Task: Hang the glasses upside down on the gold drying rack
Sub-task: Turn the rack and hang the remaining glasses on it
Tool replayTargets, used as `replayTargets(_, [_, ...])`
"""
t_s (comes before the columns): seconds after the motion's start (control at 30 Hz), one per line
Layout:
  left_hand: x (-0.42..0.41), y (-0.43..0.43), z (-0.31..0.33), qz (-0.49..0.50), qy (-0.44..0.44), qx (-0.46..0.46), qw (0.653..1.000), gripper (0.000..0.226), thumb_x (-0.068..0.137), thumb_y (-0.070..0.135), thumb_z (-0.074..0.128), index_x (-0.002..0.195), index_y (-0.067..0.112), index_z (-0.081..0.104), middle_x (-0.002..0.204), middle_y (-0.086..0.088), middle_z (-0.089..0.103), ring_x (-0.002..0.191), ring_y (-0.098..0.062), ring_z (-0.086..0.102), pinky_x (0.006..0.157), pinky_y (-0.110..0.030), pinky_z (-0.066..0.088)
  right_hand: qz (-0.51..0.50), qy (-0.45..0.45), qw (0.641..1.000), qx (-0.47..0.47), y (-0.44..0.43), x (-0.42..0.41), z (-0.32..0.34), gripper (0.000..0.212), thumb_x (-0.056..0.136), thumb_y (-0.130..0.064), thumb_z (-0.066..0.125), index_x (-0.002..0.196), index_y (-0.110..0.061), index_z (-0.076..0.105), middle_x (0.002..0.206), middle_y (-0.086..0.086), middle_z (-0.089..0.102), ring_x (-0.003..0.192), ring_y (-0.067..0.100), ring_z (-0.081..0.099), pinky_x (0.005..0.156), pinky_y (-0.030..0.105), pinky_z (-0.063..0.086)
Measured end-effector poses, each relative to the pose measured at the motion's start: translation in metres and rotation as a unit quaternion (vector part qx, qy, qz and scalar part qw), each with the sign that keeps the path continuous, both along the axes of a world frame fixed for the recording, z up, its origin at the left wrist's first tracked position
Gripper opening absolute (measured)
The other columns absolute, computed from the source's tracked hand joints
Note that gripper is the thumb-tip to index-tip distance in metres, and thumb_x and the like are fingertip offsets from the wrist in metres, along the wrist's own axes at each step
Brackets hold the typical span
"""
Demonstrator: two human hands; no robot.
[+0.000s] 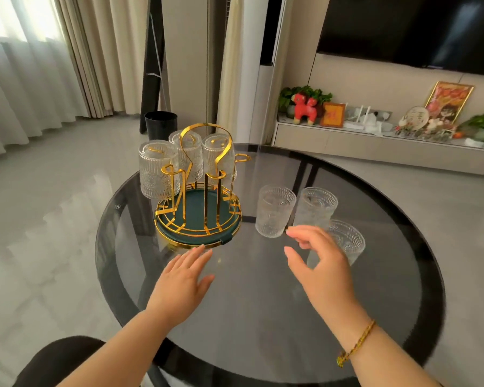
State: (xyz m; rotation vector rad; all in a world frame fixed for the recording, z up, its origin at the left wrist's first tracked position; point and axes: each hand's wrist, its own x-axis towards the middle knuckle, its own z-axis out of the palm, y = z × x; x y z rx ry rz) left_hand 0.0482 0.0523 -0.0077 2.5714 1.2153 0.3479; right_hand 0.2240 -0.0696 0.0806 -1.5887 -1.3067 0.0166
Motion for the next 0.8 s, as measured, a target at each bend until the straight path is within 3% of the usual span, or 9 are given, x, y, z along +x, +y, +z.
replayTargets(0.17, [0.0,0.0,-0.003,-0.005,0.011,-0.012,1.0,0.044,0.093,0.038,0.031,0.135,0.028,0.029,0.15,0.005,0.025,0.14,-0.013,0.015,0.116,-0.033,0.007,-0.18,0.119,0.976,0.04,-0.03,0.012,-0.045,0.041,0.068,-0.003,0.069,0.105,-0.012,0.053,0.103,-0.009,0.043,0.096,0.018,0.045,0.089,0.032,0.04])
replayTargets(0.23, [0.001,-0.001,-0.003,-0.004,0.01,-0.01,1.0,0.043,0.093,0.038,0.032,0.135,0.027,0.03,0.15,0.004,0.028,0.14,-0.014,0.017,0.116,-0.034,0.008,-0.214,0.149,0.965,0.036,-0.031,0.02,-0.055,0.06,0.066,-0.007,0.072,0.118,-0.01,0.043,0.118,0.003,0.04,0.109,0.024,0.042,0.096,0.037,0.037])
replayTargets(0.33, [0.001,-0.002,-0.003,-0.002,0.008,-0.01,1.0,0.043,0.093,0.037,0.032,0.134,0.027,0.031,0.149,0.003,0.03,0.139,-0.015,0.019,0.116,-0.034,0.01,-0.225,0.19,0.955,-0.029,-0.022,0.035,-0.069,0.093,0.062,-0.013,0.076,0.136,-0.011,0.02,0.144,0.013,0.024,0.133,0.026,0.022,0.109,0.037,0.022])
replayTargets(0.43, [0.001,-0.003,-0.001,0.001,0.005,-0.014,1.0,0.041,0.094,0.036,0.03,0.134,0.028,0.032,0.149,0.004,0.03,0.139,-0.015,0.019,0.115,-0.034,0.01,-0.217,0.218,0.949,-0.072,-0.01,0.049,-0.075,0.108,0.059,-0.018,0.079,0.14,-0.014,0.007,0.148,0.013,0.023,0.135,0.026,0.022,0.112,0.039,0.021])
replayTargets(0.57, [0.0,-0.002,-0.002,0.006,-0.002,-0.019,1.0,0.04,0.094,0.035,0.03,0.133,0.028,0.034,0.148,0.004,0.03,0.139,-0.014,0.02,0.115,-0.033,0.011,-0.241,0.229,0.938,-0.096,0.004,0.062,-0.08,0.108,0.059,-0.027,0.077,0.139,-0.019,0.005,0.142,0.013,0.037,0.127,0.034,0.036,0.105,0.041,0.031])
replayTargets(0.8, [0.0,-0.002,-0.001,0.016,-0.011,-0.031,0.999,0.039,0.094,0.034,0.032,0.132,0.028,0.035,0.148,0.004,0.032,0.138,-0.015,0.022,0.115,-0.034,0.012,-0.241,0.249,0.935,-0.068,0.011,0.065,-0.083,0.083,0.06,-0.024,0.076,0.126,-0.018,0.026,0.126,0.01,0.051,0.107,0.028,0.05,0.083,0.031,0.039])
